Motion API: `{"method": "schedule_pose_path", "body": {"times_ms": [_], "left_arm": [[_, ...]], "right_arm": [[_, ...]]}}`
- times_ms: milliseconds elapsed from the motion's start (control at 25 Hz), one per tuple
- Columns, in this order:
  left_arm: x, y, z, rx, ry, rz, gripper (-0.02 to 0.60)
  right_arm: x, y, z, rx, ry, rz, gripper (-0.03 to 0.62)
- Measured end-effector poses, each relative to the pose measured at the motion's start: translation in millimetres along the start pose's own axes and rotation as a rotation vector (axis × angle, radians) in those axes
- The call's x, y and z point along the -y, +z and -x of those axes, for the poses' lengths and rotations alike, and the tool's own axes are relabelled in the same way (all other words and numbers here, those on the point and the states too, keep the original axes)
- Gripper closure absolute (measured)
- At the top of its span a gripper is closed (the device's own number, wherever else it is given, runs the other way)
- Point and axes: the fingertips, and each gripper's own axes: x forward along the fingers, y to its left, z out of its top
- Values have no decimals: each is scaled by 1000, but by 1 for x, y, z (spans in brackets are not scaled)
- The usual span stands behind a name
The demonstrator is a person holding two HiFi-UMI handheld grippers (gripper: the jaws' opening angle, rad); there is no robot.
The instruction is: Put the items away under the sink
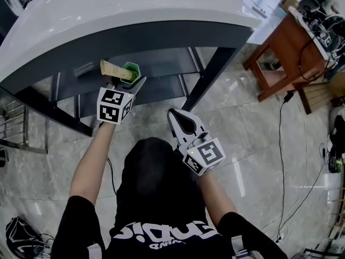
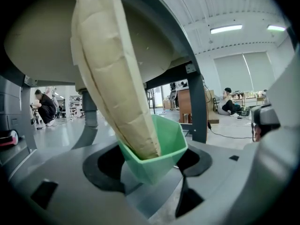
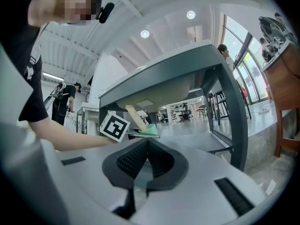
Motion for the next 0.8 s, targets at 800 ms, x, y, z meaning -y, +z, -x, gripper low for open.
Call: {"method": "schedule_pose_path", "body": {"times_ms": [800], "left_arm": [[-21,-8,-41,0,52,34,247]], "right_arm": [[5,-7,1,-1,-23,-20,576]]}}
